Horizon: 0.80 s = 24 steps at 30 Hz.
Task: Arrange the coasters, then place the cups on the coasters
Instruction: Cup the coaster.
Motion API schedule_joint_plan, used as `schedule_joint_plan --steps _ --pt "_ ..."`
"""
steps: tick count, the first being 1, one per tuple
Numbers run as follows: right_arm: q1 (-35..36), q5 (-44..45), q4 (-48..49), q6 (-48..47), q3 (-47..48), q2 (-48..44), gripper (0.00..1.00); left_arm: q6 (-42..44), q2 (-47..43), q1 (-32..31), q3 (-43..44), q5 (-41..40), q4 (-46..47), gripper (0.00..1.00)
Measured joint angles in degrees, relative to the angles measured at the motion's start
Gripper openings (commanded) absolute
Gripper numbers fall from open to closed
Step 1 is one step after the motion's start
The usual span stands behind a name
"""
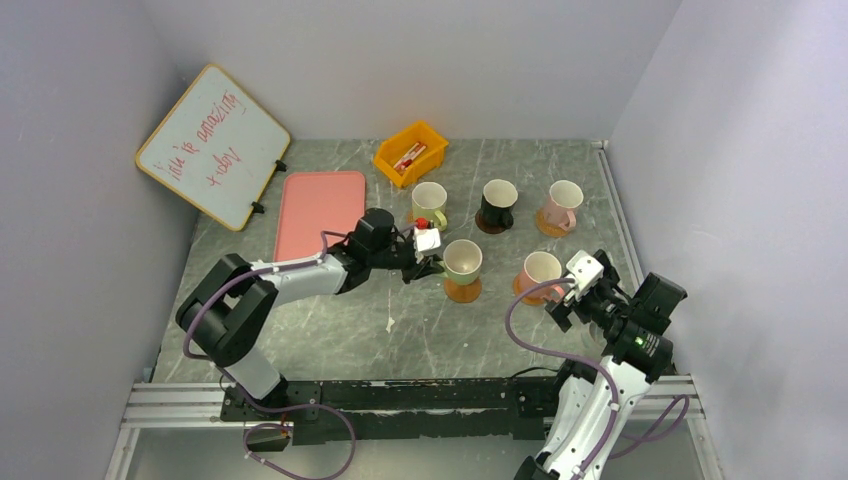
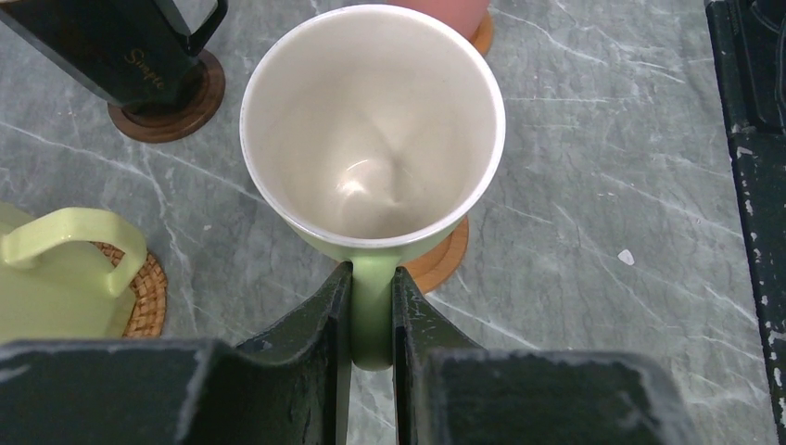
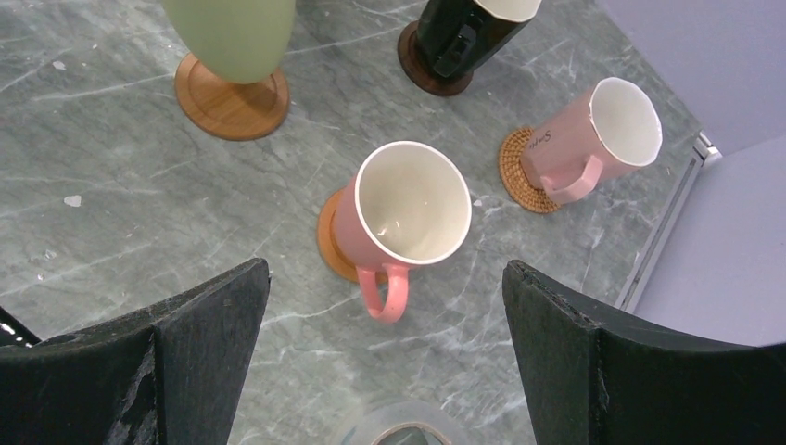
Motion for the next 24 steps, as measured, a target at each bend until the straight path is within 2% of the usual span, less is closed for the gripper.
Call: schedule_joint_plan --steps 8,24 --pt "-0.1 0.0 -0.8 -0.6 0.0 0.0 1.0 -3.3 1.3 -0.2 -0.7 -0.1 2.6 0.05" --pt "-0.2 -0.4 -1.2 -1.4 -0.3 0.0 1.0 -3.8 2.1 -0.5 -1.4 -1.2 3.0 0.05"
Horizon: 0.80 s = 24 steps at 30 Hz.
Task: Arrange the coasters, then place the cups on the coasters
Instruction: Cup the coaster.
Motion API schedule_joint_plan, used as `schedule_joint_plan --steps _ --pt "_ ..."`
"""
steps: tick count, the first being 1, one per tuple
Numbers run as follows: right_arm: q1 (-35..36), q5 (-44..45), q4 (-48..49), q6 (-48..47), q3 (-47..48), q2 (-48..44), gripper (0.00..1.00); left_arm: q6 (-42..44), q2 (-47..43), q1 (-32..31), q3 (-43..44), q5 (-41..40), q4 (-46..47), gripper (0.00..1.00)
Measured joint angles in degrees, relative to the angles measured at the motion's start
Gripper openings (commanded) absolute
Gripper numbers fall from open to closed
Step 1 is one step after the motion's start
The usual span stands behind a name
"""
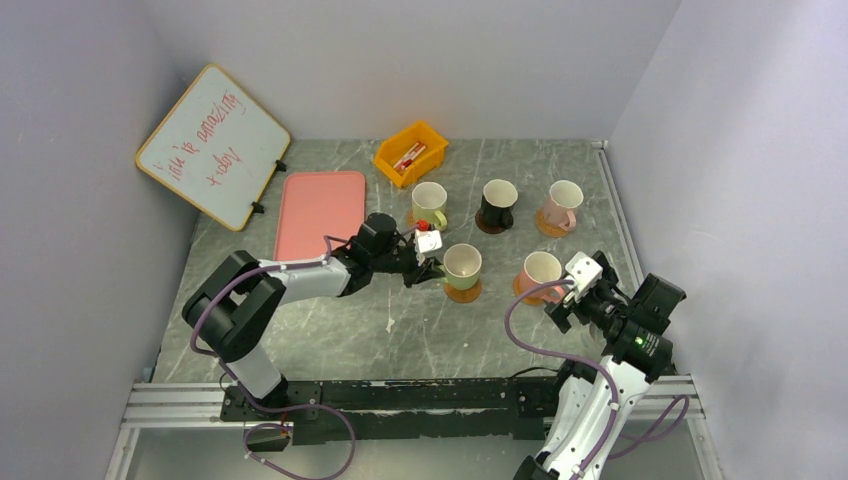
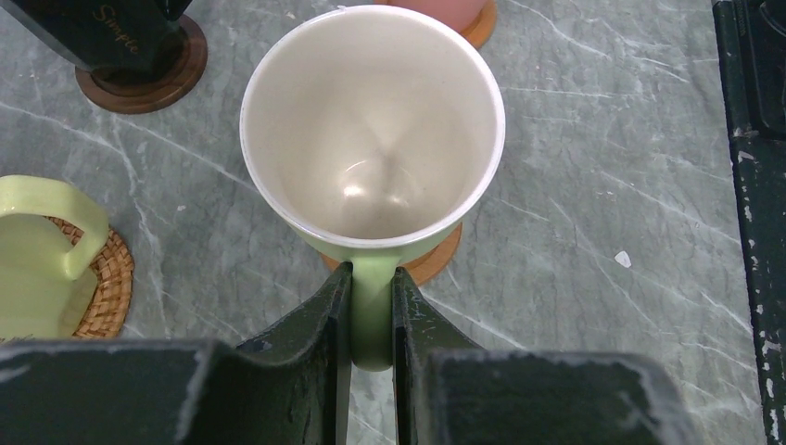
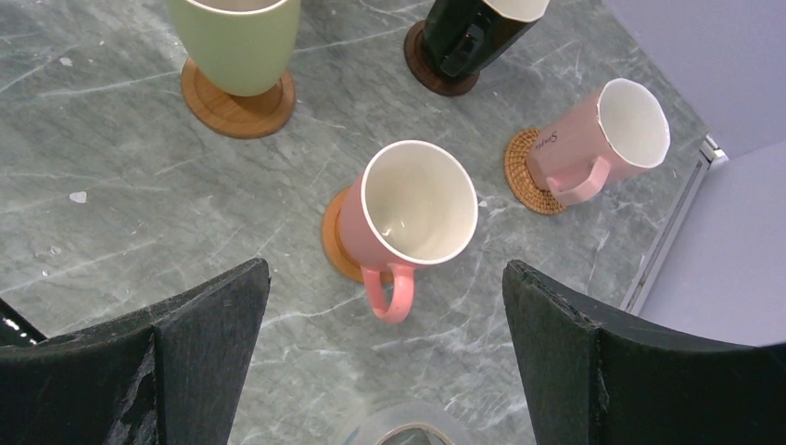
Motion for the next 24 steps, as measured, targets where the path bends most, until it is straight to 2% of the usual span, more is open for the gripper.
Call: schedule_joint_plan --steps 24 --pt "0.0 -0.6 -0.8 -1.0 0.0 0.0 1.0 0.0 1.6 -0.1 -0.2 -0.2 -1.6 0.05"
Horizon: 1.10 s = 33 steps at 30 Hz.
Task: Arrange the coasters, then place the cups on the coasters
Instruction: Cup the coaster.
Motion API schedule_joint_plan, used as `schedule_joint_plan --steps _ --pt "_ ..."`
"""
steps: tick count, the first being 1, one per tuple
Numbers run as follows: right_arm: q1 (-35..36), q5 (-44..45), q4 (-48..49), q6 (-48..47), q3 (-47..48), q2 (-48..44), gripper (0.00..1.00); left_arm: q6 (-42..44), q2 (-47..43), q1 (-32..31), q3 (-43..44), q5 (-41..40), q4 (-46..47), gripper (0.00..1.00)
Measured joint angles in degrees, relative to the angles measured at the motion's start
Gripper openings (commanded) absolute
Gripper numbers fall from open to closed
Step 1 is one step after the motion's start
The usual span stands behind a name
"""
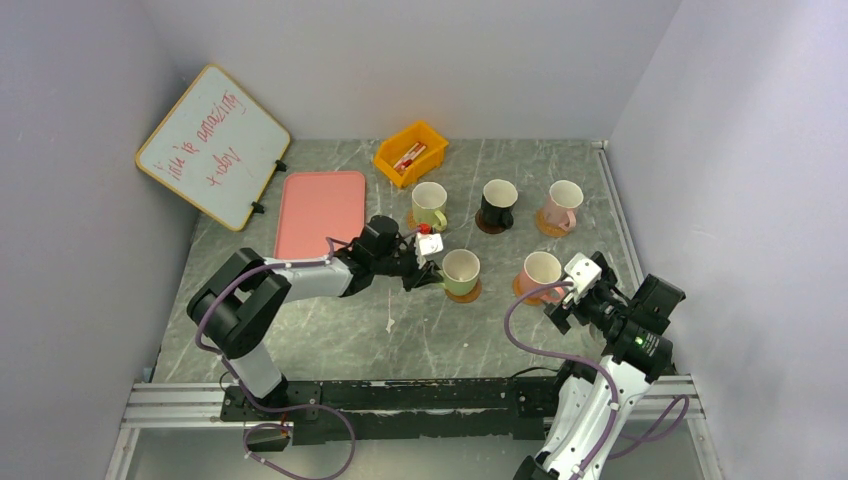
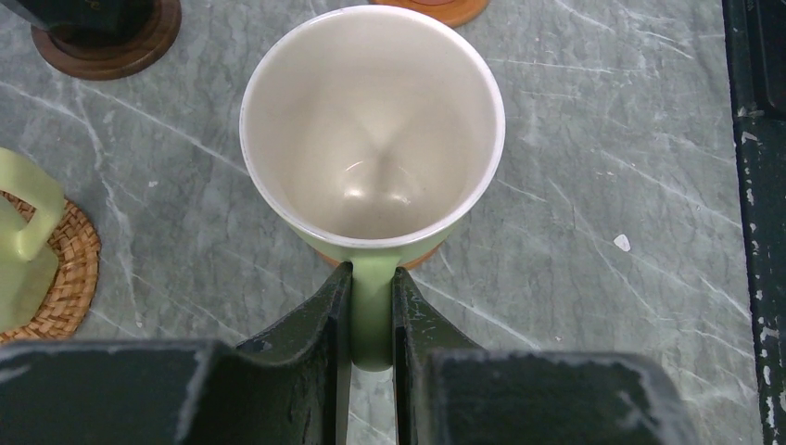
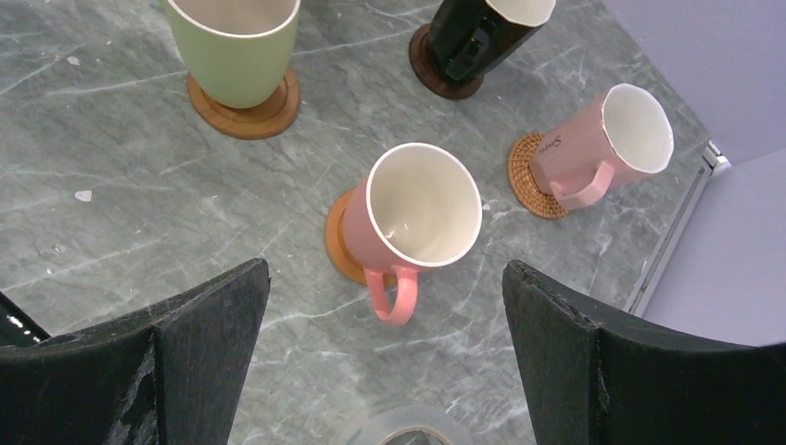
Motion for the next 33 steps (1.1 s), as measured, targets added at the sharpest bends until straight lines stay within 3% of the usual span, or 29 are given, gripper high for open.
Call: schedule_joint_plan --steps 20,33 --pt "-0.3 -0.2 -0.3 -0.5 0.0 0.0 1.0 0.0 0.0 -1.5 0.0 -0.5 0.0 0.05" --pt "-0.3 -0.2 -0.7 -1.1 0.0 0.0 1.0 0.0 0.1 -1.7 0.0 -2.6 0.3 0.1"
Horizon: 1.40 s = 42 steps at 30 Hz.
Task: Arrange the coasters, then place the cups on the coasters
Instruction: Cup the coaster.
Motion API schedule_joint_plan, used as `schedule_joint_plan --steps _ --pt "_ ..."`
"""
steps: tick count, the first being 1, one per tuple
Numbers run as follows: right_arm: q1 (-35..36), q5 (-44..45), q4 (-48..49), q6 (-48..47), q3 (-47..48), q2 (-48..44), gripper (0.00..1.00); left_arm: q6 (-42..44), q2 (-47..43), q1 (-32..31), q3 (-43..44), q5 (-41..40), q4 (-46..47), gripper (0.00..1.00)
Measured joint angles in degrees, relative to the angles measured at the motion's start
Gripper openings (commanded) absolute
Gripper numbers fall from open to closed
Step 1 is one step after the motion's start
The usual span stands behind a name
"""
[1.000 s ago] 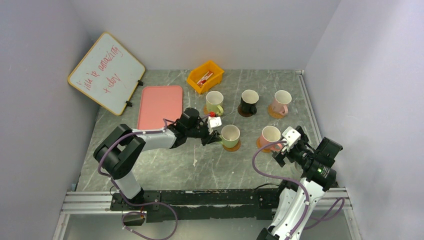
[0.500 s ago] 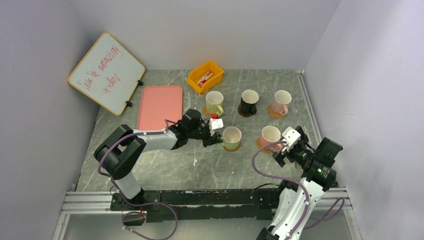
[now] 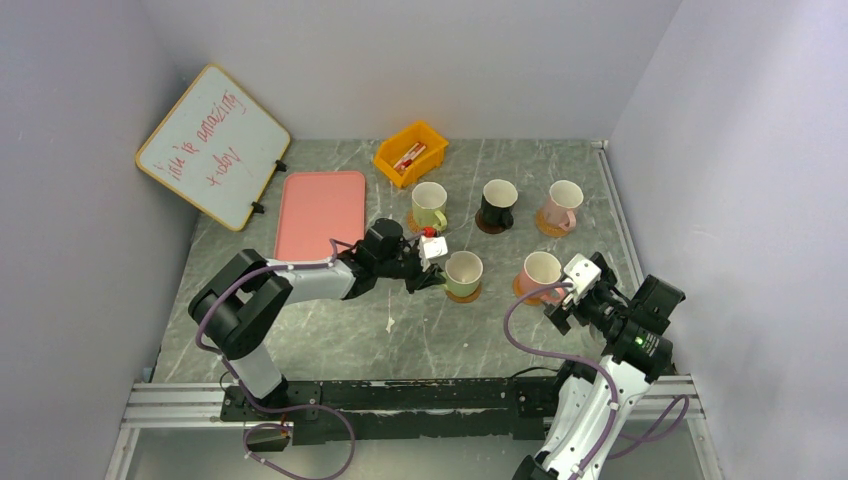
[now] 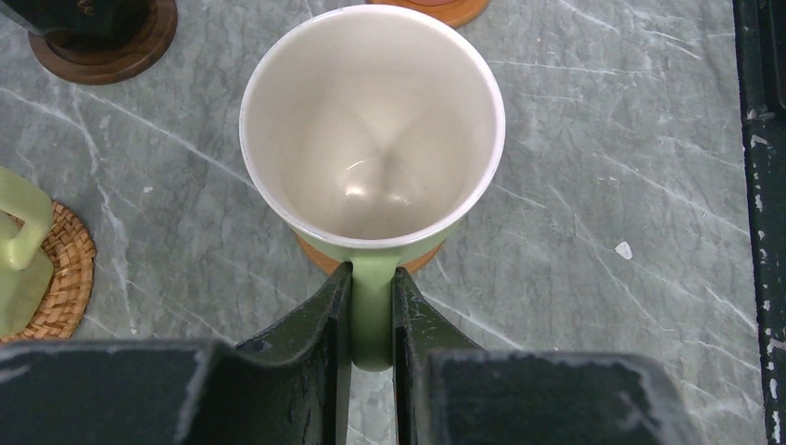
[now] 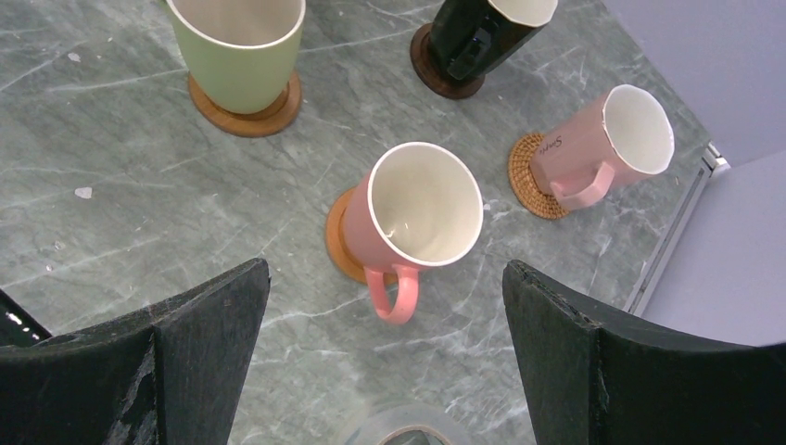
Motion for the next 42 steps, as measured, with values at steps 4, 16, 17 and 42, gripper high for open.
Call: schedule_joint_plan --steps 4,16,17,42 --pt "0.0 0.0 -0.2 0.0 0.0 0.0 1.0 0.0 0.0 -0.1 0.0 0.0 0.0 0.12" --pt "0.0 0.0 -0.4 -0.4 0.0 0.0 1.0 0.0 0.9 -0.2 0.9 0.1 0.0 0.15" --pt "0.0 0.0 -0.5 -0.4 0.0 0.0 1.0 0.1 0.9 -0.2 0.9 0.0 0.0 0.15" --pt "-0.2 -0.1 -1.0 -0.9 0.0 -0.3 1.0 0.8 0.9 -0.4 1.0 -0.9 1.3 0.37"
